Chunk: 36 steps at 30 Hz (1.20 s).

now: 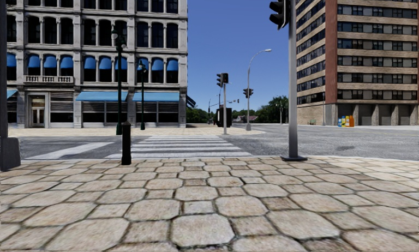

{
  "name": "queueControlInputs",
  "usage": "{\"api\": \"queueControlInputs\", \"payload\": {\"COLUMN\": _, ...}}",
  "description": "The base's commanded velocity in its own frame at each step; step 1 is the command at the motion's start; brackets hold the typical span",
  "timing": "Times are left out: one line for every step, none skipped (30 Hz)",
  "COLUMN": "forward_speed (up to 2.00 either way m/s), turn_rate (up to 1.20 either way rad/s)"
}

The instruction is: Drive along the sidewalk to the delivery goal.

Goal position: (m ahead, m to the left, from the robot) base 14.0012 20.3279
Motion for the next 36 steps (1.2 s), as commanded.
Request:
{"api": "queueControlInputs", "payload": {"forward_speed": 2.00, "turn_rate": 0.00}}
{"api": "queueControlInputs", "payload": {"forward_speed": 2.00, "turn_rate": 0.00}}
{"api": "queueControlInputs", "payload": {"forward_speed": 2.00, "turn_rate": 0.00}}
{"api": "queueControlInputs", "payload": {"forward_speed": 2.00, "turn_rate": 0.00}}
{"api": "queueControlInputs", "payload": {"forward_speed": 2.00, "turn_rate": 0.00}}
{"api": "queueControlInputs", "payload": {"forward_speed": 2.00, "turn_rate": 0.00}}
{"api": "queueControlInputs", "payload": {"forward_speed": 2.00, "turn_rate": 0.00}}
{"api": "queueControlInputs", "payload": {"forward_speed": 2.00, "turn_rate": 0.04}}
{"api": "queueControlInputs", "payload": {"forward_speed": 2.00, "turn_rate": 0.17}}
{"api": "queueControlInputs", "payload": {"forward_speed": 2.00, "turn_rate": 0.22}}
{"api": "queueControlInputs", "payload": {"forward_speed": 2.00, "turn_rate": 0.22}}
{"api": "queueControlInputs", "payload": {"forward_speed": 2.00, "turn_rate": 0.26}}
{"api": "queueControlInputs", "payload": {"forward_speed": 2.00, "turn_rate": 0.30}}
{"api": "queueControlInputs", "payload": {"forward_speed": 2.00, "turn_rate": 0.32}}
{"api": "queueControlInputs", "payload": {"forward_speed": 2.00, "turn_rate": 0.32}}
{"api": "queueControlInputs", "payload": {"forward_speed": 2.00, "turn_rate": 0.32}}
{"api": "queueControlInputs", "payload": {"forward_speed": 2.00, "turn_rate": 0.32}}
{"api": "queueControlInputs", "payload": {"forward_speed": 2.00, "turn_rate": 0.32}}
{"api": "queueControlInputs", "payload": {"forward_speed": 2.00, "turn_rate": 0.32}}
{"api": "queueControlInputs", "payload": {"forward_speed": 2.00, "turn_rate": 0.32}}
{"api": "queueControlInputs", "payload": {"forward_speed": 2.00, "turn_rate": 0.32}}
{"api": "queueControlInputs", "payload": {"forward_speed": 2.00, "turn_rate": 0.32}}
{"api": "queueControlInputs", "payload": {"forward_speed": 2.00, "turn_rate": 0.32}}
{"api": "queueControlInputs", "payload": {"forward_speed": 2.00, "turn_rate": 0.31}}
{"api": "queueControlInputs", "payload": {"forward_speed": 2.00, "turn_rate": 0.21}}
{"api": "queueControlInputs", "payload": {"forward_speed": 2.00, "turn_rate": 0.21}}
{"api": "queueControlInputs", "payload": {"forward_speed": 2.00, "turn_rate": 0.02}}
{"api": "queueControlInputs", "payload": {"forward_speed": 2.00, "turn_rate": 0.00}}
{"api": "queueControlInputs", "payload": {"forward_speed": 2.00, "turn_rate": 0.00}}
{"api": "queueControlInputs", "payload": {"forward_speed": 2.00, "turn_rate": 0.00}}
{"api": "queueControlInputs", "payload": {"forward_speed": 2.00, "turn_rate": 0.00}}
{"api": "queueControlInputs", "payload": {"forward_speed": 2.00, "turn_rate": 0.00}}
{"api": "queueControlInputs", "payload": {"forward_speed": 2.00, "turn_rate": 0.00}}
{"api": "queueControlInputs", "payload": {"forward_speed": 2.00, "turn_rate": 0.00}}
{"api": "queueControlInputs", "payload": {"forward_speed": 2.00, "turn_rate": 0.00}}
{"api": "queueControlInputs", "payload": {"forward_speed": 2.00, "turn_rate": 0.00}}
